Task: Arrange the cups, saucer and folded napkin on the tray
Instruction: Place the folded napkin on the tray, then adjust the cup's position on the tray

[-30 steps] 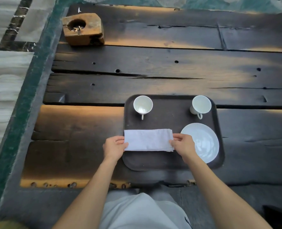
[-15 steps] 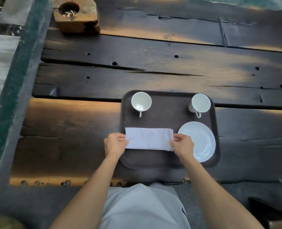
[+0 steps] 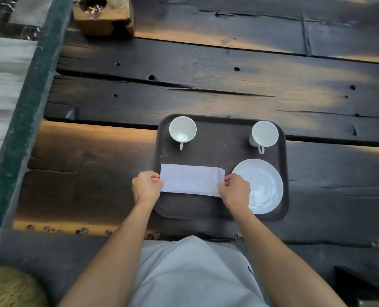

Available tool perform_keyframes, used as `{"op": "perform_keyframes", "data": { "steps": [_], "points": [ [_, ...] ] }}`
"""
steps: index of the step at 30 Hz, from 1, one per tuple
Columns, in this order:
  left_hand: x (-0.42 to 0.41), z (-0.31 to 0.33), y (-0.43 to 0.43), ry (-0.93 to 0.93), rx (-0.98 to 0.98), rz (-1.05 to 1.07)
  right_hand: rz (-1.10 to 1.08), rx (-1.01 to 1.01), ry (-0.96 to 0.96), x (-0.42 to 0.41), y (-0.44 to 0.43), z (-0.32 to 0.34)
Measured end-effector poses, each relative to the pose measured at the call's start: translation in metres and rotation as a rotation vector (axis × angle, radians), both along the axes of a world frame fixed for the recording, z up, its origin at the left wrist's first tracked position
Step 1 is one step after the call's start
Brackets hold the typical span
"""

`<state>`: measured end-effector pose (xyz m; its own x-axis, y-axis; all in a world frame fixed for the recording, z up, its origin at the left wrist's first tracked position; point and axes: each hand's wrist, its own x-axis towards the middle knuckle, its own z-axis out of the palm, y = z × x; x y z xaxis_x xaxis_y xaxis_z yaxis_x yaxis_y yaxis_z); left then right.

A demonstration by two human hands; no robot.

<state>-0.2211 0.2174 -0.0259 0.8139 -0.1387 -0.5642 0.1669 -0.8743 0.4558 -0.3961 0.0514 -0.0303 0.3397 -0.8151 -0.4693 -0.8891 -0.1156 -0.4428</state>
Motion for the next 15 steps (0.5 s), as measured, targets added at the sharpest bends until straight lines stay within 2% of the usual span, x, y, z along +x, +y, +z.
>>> {"op": "perform_keyframes", "data": {
  "steps": [8, 15],
  "points": [
    [-0.001, 0.003, -0.008, -0.090, 0.147, -0.202, 0.205, -0.037, 0.205, 0.008, -0.010, 0.004],
    [0.003, -0.004, -0.010, -0.106, 0.134, -0.365, 0.305, -0.023, 0.176, 0.017, -0.016, -0.008]
  ]
}}
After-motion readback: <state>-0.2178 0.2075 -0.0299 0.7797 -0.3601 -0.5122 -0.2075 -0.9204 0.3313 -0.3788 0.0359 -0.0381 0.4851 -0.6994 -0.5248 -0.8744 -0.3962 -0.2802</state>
